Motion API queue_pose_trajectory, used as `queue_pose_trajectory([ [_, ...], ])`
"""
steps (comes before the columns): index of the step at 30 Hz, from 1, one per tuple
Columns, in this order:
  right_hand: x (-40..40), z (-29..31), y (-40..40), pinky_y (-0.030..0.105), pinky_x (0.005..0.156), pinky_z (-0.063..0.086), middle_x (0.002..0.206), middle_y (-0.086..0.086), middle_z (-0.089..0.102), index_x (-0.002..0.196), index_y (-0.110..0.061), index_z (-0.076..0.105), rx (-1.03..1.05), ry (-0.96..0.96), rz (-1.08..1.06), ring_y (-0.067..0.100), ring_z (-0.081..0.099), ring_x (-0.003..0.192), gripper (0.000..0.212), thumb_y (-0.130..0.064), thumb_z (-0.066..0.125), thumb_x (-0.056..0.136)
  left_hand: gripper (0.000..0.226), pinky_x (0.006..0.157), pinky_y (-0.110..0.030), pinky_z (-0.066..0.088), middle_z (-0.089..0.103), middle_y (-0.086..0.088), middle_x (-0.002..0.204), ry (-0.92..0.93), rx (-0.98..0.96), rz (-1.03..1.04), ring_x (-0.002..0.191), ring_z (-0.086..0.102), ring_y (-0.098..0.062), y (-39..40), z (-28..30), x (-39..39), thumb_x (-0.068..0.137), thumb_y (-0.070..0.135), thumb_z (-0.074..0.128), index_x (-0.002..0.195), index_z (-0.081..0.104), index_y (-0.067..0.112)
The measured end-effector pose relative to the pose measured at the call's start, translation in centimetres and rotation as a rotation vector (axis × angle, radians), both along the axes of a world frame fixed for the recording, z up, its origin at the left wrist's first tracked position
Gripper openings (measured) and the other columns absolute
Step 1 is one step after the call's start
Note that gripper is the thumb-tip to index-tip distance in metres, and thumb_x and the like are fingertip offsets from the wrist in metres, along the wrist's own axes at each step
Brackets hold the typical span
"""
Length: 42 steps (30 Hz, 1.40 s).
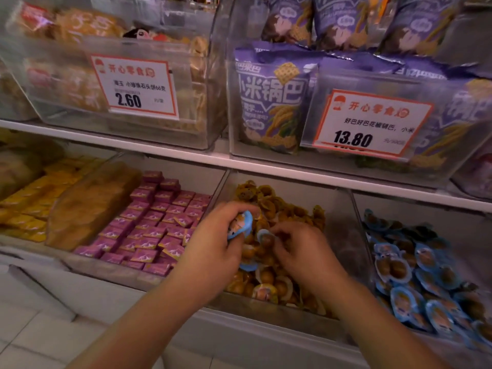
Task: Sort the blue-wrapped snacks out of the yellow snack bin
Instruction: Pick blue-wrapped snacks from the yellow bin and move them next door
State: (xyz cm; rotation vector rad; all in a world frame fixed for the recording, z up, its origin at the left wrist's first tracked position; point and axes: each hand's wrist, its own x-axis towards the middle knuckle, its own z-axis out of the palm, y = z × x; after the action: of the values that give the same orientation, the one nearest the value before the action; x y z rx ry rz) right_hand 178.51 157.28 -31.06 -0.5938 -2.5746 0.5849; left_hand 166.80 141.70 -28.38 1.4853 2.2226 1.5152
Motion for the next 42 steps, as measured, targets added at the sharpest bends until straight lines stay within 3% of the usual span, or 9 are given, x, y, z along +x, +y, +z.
queue_pose_trajectory([
  [5, 0.3, 1.7, -1.3, 0.029, 0.069, 0.052, 0.083, -0.009, 0.068, 0.091, -0.024, 0.071, -0.097, 0.272, -0.054, 0.007, 0.062, 0.078, 0.019, -0.025, 0.053, 0.086, 0.031, 0.055, -0.012, 0.04, 0.061, 0.028, 0.082, -0.047, 0.086, 0.12, 0.066, 0.057, 0.003, -1.6, 1.3, -2.2, 0.094, 0.014, 0.057, 0.113, 0.061, 0.038],
  [8, -0.1, 1.6, -3.1, 0.025, 0.07, 0.049, 0.09, -0.011, 0.064, 0.097, -0.026, 0.069, -0.079, 0.141, 0.093, 0.005, 0.058, 0.082, 0.02, -0.025, 0.05, 0.09, 0.032, 0.052, -0.012, 0.038, 0.06, 0.026, 0.073, -0.087, 0.102, 0.125, 0.058, 0.054, 0.002, -1.8, 1.0, -2.1, 0.094, 0.007, 0.059, 0.112, 0.062, 0.033],
  [13, -0.4, 0.5, -4.0, 0.039, 0.089, 0.048, 0.122, -0.004, 0.052, 0.13, -0.03, 0.056, 0.112, -0.29, 0.2, 0.023, 0.055, 0.11, 0.038, -0.027, 0.043, 0.094, 0.029, 0.06, -0.01, 0.039, 0.062, 0.015, 0.082, -0.001, 0.077, 0.111, 0.075, 0.059, -0.003, -1.9, 0.9, -1.5, 0.095, 0.012, 0.06, 0.114, 0.061, 0.034],
  [20, -0.1, 0.8, -4.1, 0.034, 0.1, 0.043, 0.128, -0.007, 0.047, 0.145, -0.034, 0.042, -0.06, -0.356, 0.271, 0.017, 0.047, 0.12, 0.075, -0.052, 0.042, 0.072, 0.034, 0.071, -0.007, 0.04, 0.061, 0.022, 0.102, 0.07, 0.069, 0.09, 0.093, 0.059, 0.003, -1.4, 0.8, -1.0, 0.088, 0.015, 0.054, 0.117, 0.06, 0.031],
  [24, -0.6, 0.4, -4.2, 0.031, 0.09, 0.048, 0.116, -0.005, 0.05, 0.13, -0.029, 0.056, -0.084, -0.292, 0.235, 0.017, 0.052, 0.108, 0.052, -0.036, 0.06, 0.079, 0.041, 0.077, -0.008, 0.042, 0.061, 0.021, 0.105, 0.092, 0.061, 0.038, 0.1, 0.059, 0.002, -0.8, 0.4, 0.3, 0.087, 0.001, 0.06, 0.117, 0.062, 0.029],
  [26, -0.9, 0.5, -4.0, 0.037, 0.087, 0.05, 0.113, 0.0, 0.054, 0.122, -0.028, 0.06, -0.099, -0.278, 0.216, 0.021, 0.056, 0.103, 0.045, -0.023, 0.064, 0.078, 0.038, 0.071, -0.007, 0.043, 0.063, 0.023, 0.097, -0.044, 0.048, 0.026, 0.091, 0.061, 0.004, -0.3, 0.2, 0.9, 0.089, 0.002, 0.06, 0.112, 0.065, 0.031],
  [32, -0.3, 0.2, -3.5, 0.03, 0.079, 0.048, 0.104, 0.003, 0.063, 0.105, -0.022, 0.065, -0.16, -0.107, 0.156, 0.019, 0.059, 0.095, 0.029, -0.012, 0.063, 0.077, 0.023, 0.046, -0.027, 0.044, 0.07, -0.012, 0.077, -1.052, 0.117, 0.056, 0.064, 0.063, -0.021, 1.8, 0.4, 2.0, 0.09, -0.004, 0.052, 0.103, 0.069, 0.005],
  [38, 1.9, 2.8, -2.7, 0.028, 0.054, 0.047, 0.088, 0.011, 0.073, 0.098, -0.013, 0.073, -1.155, 0.381, -0.225, 0.018, 0.063, 0.069, 0.014, -0.007, 0.069, 0.086, 0.025, 0.053, -0.026, 0.049, 0.071, -0.011, 0.093, -1.129, 0.263, 0.059, 0.075, 0.068, -0.02, 3.2, 1.3, 3.0, 0.091, 0.0, 0.051, 0.106, 0.067, 0.011],
  [42, 4.0, 5.0, -4.0, 0.03, 0.057, 0.051, 0.095, 0.013, 0.072, 0.107, -0.009, 0.073, -1.742, 0.557, -0.108, 0.022, 0.068, 0.072, 0.03, -0.027, 0.057, 0.091, 0.033, 0.077, -0.012, 0.049, 0.065, 0.009, 0.106, -0.44, 0.181, 0.129, 0.091, 0.063, 0.003, 4.1, 1.0, 6.9, 0.092, 0.009, 0.061, 0.117, 0.061, 0.03],
])
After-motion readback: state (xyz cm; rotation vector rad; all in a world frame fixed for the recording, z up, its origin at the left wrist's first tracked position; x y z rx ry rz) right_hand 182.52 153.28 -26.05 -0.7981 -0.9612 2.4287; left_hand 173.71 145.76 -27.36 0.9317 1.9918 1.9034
